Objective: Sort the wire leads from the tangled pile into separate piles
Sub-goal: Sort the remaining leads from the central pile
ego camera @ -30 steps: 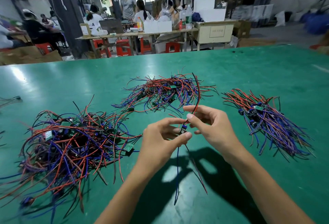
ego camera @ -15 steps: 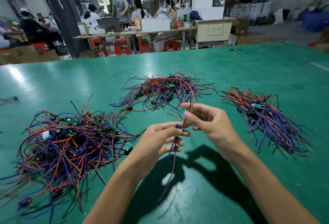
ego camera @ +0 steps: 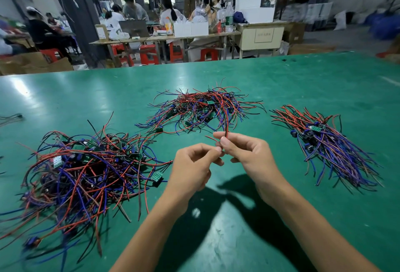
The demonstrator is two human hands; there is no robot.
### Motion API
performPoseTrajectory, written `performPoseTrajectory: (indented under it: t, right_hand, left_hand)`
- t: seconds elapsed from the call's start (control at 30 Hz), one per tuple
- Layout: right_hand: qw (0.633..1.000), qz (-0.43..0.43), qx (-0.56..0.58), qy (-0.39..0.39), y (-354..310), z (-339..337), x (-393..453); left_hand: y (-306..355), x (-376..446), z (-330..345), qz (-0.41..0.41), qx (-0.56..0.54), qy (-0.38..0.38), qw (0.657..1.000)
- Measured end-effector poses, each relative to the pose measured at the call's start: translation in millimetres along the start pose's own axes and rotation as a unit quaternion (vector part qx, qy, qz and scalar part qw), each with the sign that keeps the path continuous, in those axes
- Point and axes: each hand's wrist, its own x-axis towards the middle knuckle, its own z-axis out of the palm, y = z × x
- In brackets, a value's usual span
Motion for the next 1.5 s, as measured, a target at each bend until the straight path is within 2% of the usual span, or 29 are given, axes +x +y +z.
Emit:
performPoseTrajectory:
  t: [0.1, 0.27, 0.5, 0.7, 0.83, 0.93, 1.03, 1.17, 1.33, 1.5]
  right_hand:
    - [1.000, 0.006, -0.008, 0.028, 2, 9, -1]
    - [0.993, -0.005, -0.039, 0.110, 13, 20, -4]
    - [0.982, 0.060, 0.061, 0.166, 22, 31, -1]
    - [0.961, 0.125, 0.069, 0.236, 17, 15, 13]
    - [0.942, 0.158, 0.149, 0.256, 14, 1, 17]
    - [0.917, 0.186, 0.248, 0.252, 11, -8, 21]
    - [0.891, 0.203, 0.339, 0.221, 9, -21, 22]
    - [0.892, 0.192, 0.352, 0.212, 10, -31, 22]
    - [0.930, 0.130, 0.263, 0.223, 9, -34, 22]
    - [0.969, 0.117, 0.179, 0.121, 2, -21, 15]
  left_hand:
    - [-3, 0, 1, 0.014, 0.017, 0.015, 1.000]
    - [-7, -2, 5, 0.088, 0.102, 0.029, 0.990]
    - [-12, -5, 18, 0.135, 0.212, 0.055, 0.966]
    - [-14, -10, 21, 0.141, 0.229, -0.001, 0.963]
    - [-15, -11, 22, 0.139, 0.261, -0.036, 0.955]
    - [-15, -9, 21, 0.114, 0.253, -0.042, 0.960]
    - [-13, -5, 15, 0.059, 0.176, -0.049, 0.981]
    - [-10, 1, -1, -0.028, 0.064, -0.086, 0.994]
    - [-13, 5, -11, -0.039, 0.070, -0.070, 0.994]
    - [-12, 6, -11, -0.018, 0.033, -0.051, 0.998]
